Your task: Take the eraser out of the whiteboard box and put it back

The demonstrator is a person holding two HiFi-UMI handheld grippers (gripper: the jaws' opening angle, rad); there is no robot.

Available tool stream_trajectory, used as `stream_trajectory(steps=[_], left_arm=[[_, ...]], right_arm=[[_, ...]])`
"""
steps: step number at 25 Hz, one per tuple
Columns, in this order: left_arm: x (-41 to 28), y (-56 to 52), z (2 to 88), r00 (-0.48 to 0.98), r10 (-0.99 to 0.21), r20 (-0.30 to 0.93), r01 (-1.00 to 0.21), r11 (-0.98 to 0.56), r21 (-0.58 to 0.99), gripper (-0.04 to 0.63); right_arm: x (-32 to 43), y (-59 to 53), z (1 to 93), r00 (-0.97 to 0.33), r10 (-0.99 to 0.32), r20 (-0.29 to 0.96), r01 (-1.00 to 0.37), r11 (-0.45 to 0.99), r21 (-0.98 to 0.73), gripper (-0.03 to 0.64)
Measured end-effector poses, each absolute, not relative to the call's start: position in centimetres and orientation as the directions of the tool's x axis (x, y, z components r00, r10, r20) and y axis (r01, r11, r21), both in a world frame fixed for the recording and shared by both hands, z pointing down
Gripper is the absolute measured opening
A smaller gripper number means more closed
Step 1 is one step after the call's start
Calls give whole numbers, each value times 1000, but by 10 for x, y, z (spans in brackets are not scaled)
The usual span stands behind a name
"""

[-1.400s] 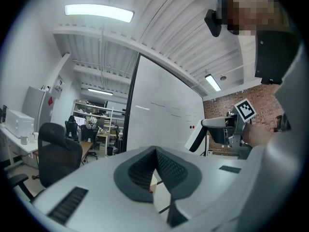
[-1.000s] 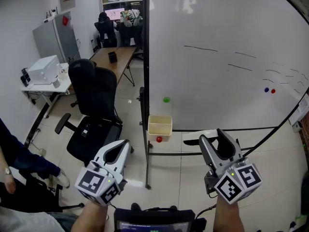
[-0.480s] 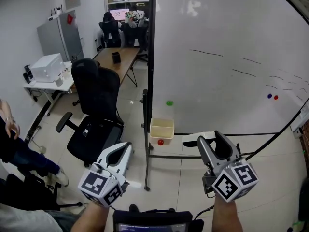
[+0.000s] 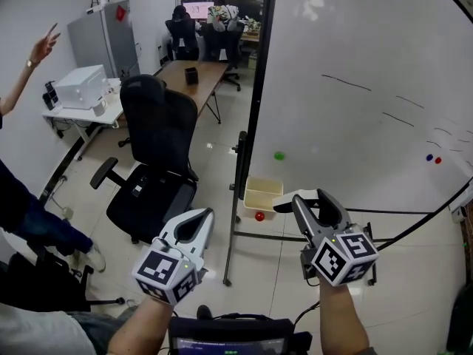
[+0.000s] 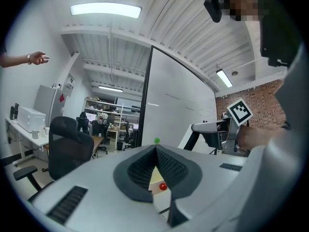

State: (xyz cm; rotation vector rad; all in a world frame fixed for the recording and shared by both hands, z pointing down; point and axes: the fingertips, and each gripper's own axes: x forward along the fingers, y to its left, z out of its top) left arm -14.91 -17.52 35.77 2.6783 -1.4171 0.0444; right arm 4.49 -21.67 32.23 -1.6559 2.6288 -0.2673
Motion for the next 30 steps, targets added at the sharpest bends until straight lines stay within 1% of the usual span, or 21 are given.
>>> stream_trajectory(steps=[4, 9, 19, 30], left_arm=[[-159, -187, 360, 562, -822, 88, -827, -559, 58, 37], [-169, -206, 379, 560, -820, 120, -829, -554, 77, 37], [-181, -226, 397, 561, -814, 148, -828, -552, 99, 37], [-184, -229, 411, 576, -798, 177, -817, -562, 130, 37]], right_arm=[[24, -242, 346, -451, -887, 99, -888, 436, -147, 268], [12, -271, 382, -446, -881, 158, -893, 425, -150, 268], [4, -308, 434, -402, -889, 221, -915, 380, -134, 268], [-12, -329, 487, -393, -865, 313, -920, 372, -125, 268]])
